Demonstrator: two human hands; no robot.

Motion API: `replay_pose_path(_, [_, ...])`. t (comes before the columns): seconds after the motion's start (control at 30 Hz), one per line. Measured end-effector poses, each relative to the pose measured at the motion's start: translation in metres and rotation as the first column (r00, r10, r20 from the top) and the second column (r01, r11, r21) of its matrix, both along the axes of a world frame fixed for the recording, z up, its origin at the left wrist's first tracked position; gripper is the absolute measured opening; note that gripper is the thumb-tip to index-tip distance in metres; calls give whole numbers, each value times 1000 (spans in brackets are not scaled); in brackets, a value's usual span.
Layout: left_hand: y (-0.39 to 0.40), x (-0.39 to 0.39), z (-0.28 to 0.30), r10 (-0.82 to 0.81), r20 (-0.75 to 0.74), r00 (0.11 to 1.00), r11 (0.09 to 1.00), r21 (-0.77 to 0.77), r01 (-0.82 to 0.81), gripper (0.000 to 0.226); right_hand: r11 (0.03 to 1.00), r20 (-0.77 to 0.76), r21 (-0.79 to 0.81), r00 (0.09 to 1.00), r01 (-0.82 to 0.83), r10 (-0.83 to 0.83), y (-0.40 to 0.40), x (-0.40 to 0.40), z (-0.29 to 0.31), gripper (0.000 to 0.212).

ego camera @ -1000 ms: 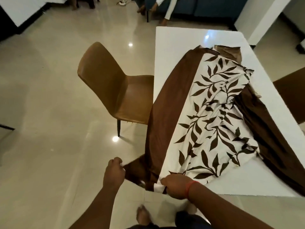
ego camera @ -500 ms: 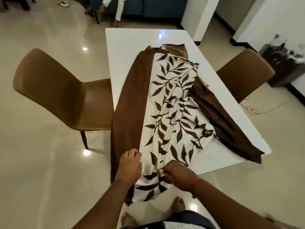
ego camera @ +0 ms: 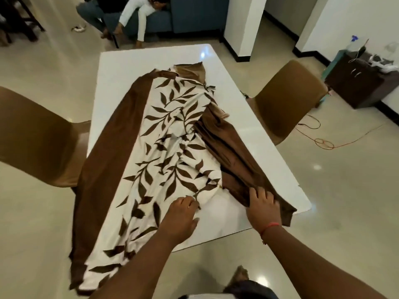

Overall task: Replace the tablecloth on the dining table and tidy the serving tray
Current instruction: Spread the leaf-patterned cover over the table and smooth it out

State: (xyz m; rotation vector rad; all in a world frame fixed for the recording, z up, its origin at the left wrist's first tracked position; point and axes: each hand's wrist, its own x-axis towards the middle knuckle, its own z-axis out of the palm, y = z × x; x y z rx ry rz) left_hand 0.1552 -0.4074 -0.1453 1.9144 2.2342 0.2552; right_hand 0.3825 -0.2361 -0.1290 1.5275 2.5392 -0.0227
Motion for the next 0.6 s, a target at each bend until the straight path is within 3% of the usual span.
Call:
replay_pose_path(0.1, [51,48,1,134,-34,990,983,-119,-137,70,985,17,-119,992,-122,124,57,48,-7,31])
replay_pose_path(0.13, [65,57,2,195,-57,979,965,-167,-202,74,975,-49,-170,990,-141,134,75,59,-6,27])
replay_pose_path(0.2, [81,67,3,279,-100,955,915,-274,-296,67,957,-251,-283,968,-65,-8,108,72,7,22])
replay_pose_path(0.27, [84,72,2,276,-111,955,894,-336,-298,49,933,-456,-352,857,73,-239,150,80,27,21])
replay_pose_path(0.33, [84,79,5,247,-33,969,899,-365,-242,36,910,-571,-361,723,204,-389,192,90,45,32])
replay_pose_path(0.37, [84,83,7,260,47,964,897,-381,-224,32,915,-578,-309,712,261,-398,205,95,51,36])
replay_pose_path(0.43, [88,92,17,308,201,930,888,-411,-205,25,966,-492,-71,834,247,-249,216,97,53,39])
replay_pose_path(0.5, [91,103,27,343,278,897,869,-456,-191,22,996,-365,83,931,34,-1,206,92,44,38])
replay_pose_path(0.6, [91,117,35,388,377,841,816,-565,-123,30,912,-384,56,835,-406,394,167,78,23,39])
